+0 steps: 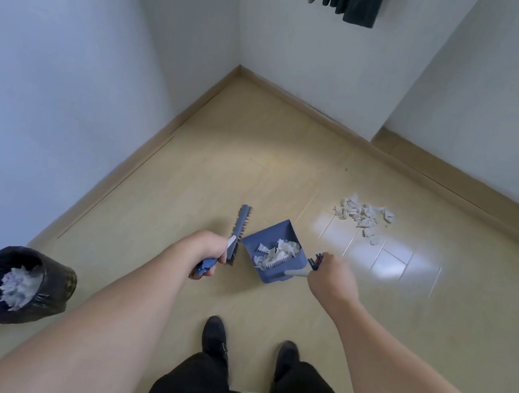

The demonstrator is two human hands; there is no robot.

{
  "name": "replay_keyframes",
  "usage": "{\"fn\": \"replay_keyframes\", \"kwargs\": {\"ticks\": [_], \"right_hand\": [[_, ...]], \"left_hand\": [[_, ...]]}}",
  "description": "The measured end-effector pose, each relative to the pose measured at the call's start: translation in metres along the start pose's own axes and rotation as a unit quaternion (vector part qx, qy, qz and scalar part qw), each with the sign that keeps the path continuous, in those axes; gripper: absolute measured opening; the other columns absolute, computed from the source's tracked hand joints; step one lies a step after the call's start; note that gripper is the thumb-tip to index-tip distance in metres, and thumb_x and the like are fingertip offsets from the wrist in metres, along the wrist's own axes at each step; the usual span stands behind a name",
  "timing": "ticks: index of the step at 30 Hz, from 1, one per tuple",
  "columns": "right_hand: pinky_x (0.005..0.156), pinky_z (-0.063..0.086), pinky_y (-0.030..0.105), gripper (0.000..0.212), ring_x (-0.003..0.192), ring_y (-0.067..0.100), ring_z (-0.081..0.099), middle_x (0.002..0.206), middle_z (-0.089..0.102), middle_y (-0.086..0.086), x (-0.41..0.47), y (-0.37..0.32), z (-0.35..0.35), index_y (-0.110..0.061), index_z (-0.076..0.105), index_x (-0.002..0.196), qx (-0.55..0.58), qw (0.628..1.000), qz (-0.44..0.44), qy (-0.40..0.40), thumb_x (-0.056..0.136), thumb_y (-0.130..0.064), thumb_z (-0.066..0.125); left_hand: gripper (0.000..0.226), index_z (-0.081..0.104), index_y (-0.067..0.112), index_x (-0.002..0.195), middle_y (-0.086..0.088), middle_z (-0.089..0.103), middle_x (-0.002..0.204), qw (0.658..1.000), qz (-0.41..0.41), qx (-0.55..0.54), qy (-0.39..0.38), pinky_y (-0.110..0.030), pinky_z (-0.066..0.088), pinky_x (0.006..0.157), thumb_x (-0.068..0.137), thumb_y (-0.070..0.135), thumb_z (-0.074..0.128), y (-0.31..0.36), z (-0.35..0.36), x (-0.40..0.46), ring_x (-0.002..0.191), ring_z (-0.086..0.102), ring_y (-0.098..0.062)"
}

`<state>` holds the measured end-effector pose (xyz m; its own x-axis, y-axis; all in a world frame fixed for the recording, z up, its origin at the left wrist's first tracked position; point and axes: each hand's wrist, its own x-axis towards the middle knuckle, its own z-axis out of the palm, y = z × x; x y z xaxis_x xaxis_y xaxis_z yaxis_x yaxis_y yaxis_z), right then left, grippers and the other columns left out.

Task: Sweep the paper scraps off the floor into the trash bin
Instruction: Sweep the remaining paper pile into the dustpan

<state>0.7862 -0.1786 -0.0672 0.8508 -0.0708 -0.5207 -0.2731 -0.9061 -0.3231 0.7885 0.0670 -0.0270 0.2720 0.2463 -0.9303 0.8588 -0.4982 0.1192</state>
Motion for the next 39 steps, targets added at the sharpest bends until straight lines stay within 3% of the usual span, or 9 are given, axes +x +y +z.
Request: {"fn": "replay_keyframes", "kwargs": {"ticks": [10, 15, 24, 30, 35, 39], "right_hand": [[0.046, 0.033, 0.022, 0.011, 0.057, 0.023, 0.047, 0.071, 0.052, 0.004, -0.032, -0.057, 0.049, -0.011, 0.048, 0.08, 0.003, 0.999, -0.03, -0.019, 0.078, 0.0, 0.046], [0.046, 0.033, 0.024, 0.01, 0.062, 0.024, 0.049, 0.074, 0.052, 0.004, -0.056, -0.082, 0.075, -0.011, 0.047, 0.082, 0.008, 1.0, -0.019, -0.014, 0.08, -0.001, 0.047], [0.046, 0.029, 0.024, 0.009, 0.057, 0.02, 0.044, 0.07, 0.048, 0.003, -0.122, -0.193, 0.157, -0.009, 0.046, 0.083, 0.046, 0.998, 0.024, 0.018, 0.08, 0.0, 0.045], [0.049, 0.032, 0.024, 0.011, 0.07, 0.029, 0.05, 0.074, 0.05, 0.002, -0.169, -0.245, 0.201, -0.011, 0.047, 0.085, 0.061, 0.997, 0.039, 0.012, 0.08, -0.002, 0.048], [0.062, 0.037, 0.027, 0.011, 0.077, 0.029, 0.051, 0.084, 0.053, 0.006, -0.197, -0.26, 0.223, -0.011, 0.046, 0.088, 0.085, 0.995, 0.044, 0.003, 0.082, -0.002, 0.05], [0.056, 0.037, 0.027, 0.011, 0.072, 0.027, 0.05, 0.071, 0.047, 0.0, -0.223, -0.264, 0.243, -0.01, 0.047, 0.087, 0.096, 0.995, 0.025, 0.003, 0.083, 0.001, 0.047]], "left_hand": [[0.009, 0.047, 0.006, 0.089, -0.009, 0.049, 0.07, 1.0, -0.029, -0.01, 0.008, -0.023, 0.037, 0.05, 0.093, 0.012, 0.05, -0.084, -0.026, 0.001, 0.05, 0.046, -0.015], [0.017, 0.045, 0.005, 0.079, -0.009, 0.048, 0.064, 0.999, -0.033, -0.007, -0.001, -0.022, 0.035, 0.05, 0.094, 0.012, 0.049, -0.135, -0.051, 0.001, 0.05, 0.043, -0.016], [0.018, 0.044, 0.006, 0.079, -0.007, 0.046, 0.061, 0.998, -0.018, 0.048, -0.033, -0.022, 0.033, 0.049, 0.095, 0.013, 0.049, -0.243, -0.138, 0.024, 0.048, 0.04, -0.015], [0.016, 0.047, 0.002, 0.102, -0.009, 0.049, 0.067, 0.996, -0.017, 0.079, -0.039, -0.023, 0.036, 0.051, 0.094, 0.015, 0.051, -0.312, -0.175, 0.032, 0.052, 0.043, -0.015], [0.011, 0.049, 0.004, 0.09, -0.009, 0.049, 0.067, 0.997, -0.026, 0.053, -0.044, -0.023, 0.035, 0.052, 0.094, 0.014, 0.049, -0.36, -0.183, 0.027, 0.054, 0.042, -0.016], [0.021, 0.048, 0.001, 0.11, -0.009, 0.05, 0.069, 0.998, -0.03, 0.042, -0.036, -0.023, 0.035, 0.05, 0.093, 0.014, 0.05, -0.405, -0.185, 0.023, 0.054, 0.043, -0.016]]}}
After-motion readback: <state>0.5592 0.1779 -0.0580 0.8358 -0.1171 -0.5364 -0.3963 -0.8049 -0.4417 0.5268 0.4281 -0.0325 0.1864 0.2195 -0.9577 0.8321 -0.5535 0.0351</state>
